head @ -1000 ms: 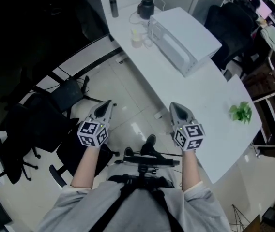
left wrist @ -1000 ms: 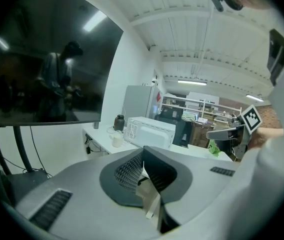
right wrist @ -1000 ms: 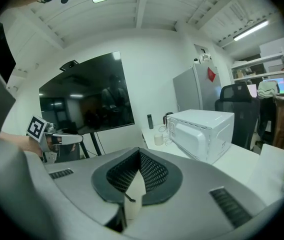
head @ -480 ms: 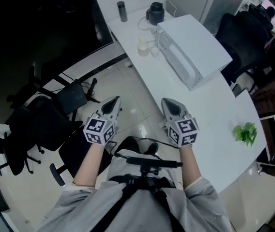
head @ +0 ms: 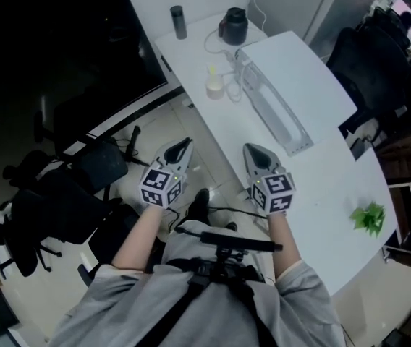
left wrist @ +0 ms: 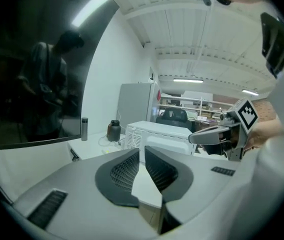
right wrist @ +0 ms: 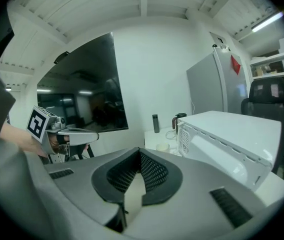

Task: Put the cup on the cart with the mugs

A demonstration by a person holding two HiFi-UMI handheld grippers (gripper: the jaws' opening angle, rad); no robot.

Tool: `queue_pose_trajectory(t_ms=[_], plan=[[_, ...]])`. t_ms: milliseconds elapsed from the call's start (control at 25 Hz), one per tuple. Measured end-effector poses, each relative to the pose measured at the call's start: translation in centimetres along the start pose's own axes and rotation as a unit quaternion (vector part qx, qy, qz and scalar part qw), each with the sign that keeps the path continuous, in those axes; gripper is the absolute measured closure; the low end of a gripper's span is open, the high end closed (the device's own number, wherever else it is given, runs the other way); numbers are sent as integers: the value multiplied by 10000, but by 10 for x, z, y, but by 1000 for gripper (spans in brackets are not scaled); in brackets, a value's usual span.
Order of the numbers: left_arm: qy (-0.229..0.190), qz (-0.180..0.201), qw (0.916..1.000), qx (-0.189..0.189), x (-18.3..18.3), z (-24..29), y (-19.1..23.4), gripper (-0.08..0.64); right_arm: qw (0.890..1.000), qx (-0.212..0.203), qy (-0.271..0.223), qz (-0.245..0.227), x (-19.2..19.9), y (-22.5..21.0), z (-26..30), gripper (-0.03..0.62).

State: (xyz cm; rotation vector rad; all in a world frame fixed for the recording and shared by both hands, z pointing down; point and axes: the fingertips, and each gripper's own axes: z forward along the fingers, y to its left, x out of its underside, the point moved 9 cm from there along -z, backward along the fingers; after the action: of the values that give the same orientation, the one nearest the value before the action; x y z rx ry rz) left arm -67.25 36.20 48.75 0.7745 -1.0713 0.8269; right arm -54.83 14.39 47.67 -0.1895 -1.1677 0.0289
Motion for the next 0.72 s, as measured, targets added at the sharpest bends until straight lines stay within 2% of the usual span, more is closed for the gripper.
queue_pose_trajectory(t_ms=[120, 200, 320, 480, 560, 720], plan=[[-46, 114, 9997, 202, -2, 41, 26, 429, 9999, 118, 64, 36, -6, -14, 29, 589], [-53, 228, 9990, 383, 0, 70, 43, 394, 9997, 214, 127, 62, -7, -21, 50, 589], [4, 388, 9974, 613, 10, 115, 64, 298, 9989, 364, 260, 160, 0, -31, 79, 589], [99, 336, 9959, 839, 24, 171, 90, 198, 9973, 526, 394, 326, 10, -43, 114, 589], [183, 282, 9950, 940, 32, 197, 103, 149, 9965, 600, 424, 389, 13, -47, 132, 589], [412, 362, 9932, 1030, 50, 241, 121, 102, 9954, 657, 569, 413, 25, -61, 159, 589]])
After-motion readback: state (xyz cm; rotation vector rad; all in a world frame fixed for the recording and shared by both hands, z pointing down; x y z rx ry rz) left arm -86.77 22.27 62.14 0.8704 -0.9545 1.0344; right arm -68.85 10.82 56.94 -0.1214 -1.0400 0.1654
